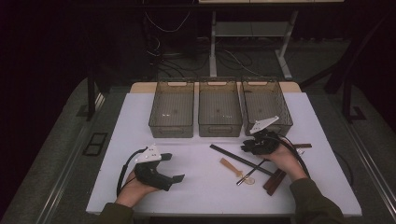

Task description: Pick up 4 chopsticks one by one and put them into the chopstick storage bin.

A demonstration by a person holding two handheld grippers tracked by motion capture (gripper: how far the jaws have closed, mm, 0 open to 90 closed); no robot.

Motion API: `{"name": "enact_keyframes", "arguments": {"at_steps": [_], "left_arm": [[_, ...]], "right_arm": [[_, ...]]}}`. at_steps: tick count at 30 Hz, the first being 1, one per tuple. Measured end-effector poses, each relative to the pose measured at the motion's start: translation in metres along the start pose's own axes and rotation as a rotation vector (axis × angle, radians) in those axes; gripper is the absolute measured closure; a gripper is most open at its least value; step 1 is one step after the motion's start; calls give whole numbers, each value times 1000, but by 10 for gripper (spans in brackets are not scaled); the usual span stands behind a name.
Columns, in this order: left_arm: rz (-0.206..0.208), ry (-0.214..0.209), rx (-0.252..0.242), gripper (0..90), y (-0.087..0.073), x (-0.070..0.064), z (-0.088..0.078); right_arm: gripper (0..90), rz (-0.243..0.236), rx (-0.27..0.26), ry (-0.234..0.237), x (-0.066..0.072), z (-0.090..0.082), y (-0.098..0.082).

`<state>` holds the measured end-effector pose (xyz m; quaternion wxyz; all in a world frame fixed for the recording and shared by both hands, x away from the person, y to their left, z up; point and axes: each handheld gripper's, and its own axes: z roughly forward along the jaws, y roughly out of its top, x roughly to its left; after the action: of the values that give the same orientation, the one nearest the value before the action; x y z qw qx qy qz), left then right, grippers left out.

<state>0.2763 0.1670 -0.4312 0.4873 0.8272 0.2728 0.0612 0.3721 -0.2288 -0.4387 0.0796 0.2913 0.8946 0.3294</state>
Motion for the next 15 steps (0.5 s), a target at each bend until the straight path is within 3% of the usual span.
{"name": "enact_keyframes", "arguments": {"at_steps": [5, 15], "left_arm": [[0, 0, -1, 61, 0, 0, 0], [2, 1, 0, 61, 0, 0, 0]], "right_arm": [[728, -23, 28, -15, 2, 6, 2], [742, -23, 17, -14, -4, 8, 3]]}}
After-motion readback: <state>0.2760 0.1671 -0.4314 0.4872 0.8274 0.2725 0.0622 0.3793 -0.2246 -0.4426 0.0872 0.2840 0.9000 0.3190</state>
